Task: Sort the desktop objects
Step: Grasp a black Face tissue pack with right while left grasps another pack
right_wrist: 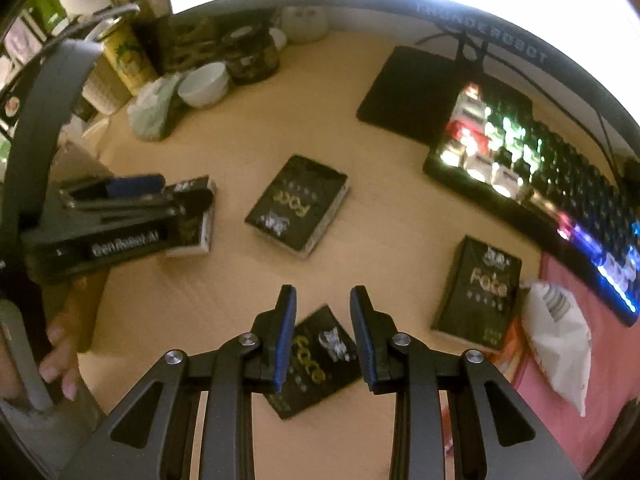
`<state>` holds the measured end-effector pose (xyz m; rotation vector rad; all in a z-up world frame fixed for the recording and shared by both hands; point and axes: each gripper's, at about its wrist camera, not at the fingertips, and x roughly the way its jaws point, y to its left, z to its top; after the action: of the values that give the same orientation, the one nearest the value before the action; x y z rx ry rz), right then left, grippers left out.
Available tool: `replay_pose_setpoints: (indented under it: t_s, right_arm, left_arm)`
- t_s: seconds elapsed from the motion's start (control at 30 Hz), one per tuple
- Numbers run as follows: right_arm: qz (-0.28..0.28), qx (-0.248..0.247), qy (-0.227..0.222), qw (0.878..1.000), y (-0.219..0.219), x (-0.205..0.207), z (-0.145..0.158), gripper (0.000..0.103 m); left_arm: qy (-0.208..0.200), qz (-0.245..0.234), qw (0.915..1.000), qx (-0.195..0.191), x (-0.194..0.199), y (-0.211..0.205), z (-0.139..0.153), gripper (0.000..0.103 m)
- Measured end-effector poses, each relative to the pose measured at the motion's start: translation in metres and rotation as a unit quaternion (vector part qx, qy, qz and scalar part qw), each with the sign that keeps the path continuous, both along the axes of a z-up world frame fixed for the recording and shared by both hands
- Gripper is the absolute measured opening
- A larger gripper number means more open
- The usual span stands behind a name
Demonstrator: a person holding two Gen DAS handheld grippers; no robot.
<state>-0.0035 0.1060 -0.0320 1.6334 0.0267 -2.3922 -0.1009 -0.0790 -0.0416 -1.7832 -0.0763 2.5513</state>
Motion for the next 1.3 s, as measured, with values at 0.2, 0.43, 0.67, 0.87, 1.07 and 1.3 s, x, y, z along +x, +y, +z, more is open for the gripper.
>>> replay_pose_setpoints:
  t_s: [0.2,0.43,0.67,0.87,1.07,1.3]
  right_arm:
    - [0.016,0.010,-0.022,1.000,-0.007,0.002,-0.014,0.030]
    - [0.018,0.015,-0.038,0.999,0.006,0.029,-0.022,0.030]
    - [0.013,0.012,-0.041,0.999,0.019,0.068,-0.016,0.030]
    - [-0.028,0.005,-0.018,0.999,0.050,0.102,0.011,0.030]
    - [-0.045,0.027,-0.039,0.998,0.065,0.114,-0.002,0.030]
    - [-0.036,0.023,-0.035,0.998,0.057,0.112,-0.011,0.030]
  left_arm:
    - [0.000,-0.009,1.0000,0.003,0.006,-0.001,-0.001,0.063]
    - [-0.008,-0.026,0.9995,0.016,0.036,0.006,-0.001,0.063]
    - [-0.026,-0.072,0.9971,0.003,0.082,0.029,0.001,0.063]
    - [0.000,-0.103,0.9946,-0.004,0.104,0.058,0.029,0.062]
    - [-0.013,-0.163,0.9859,-0.035,0.110,0.112,0.017,0.062]
    - [-0.032,-0.189,0.9804,-0.048,0.124,0.136,0.004,0.059]
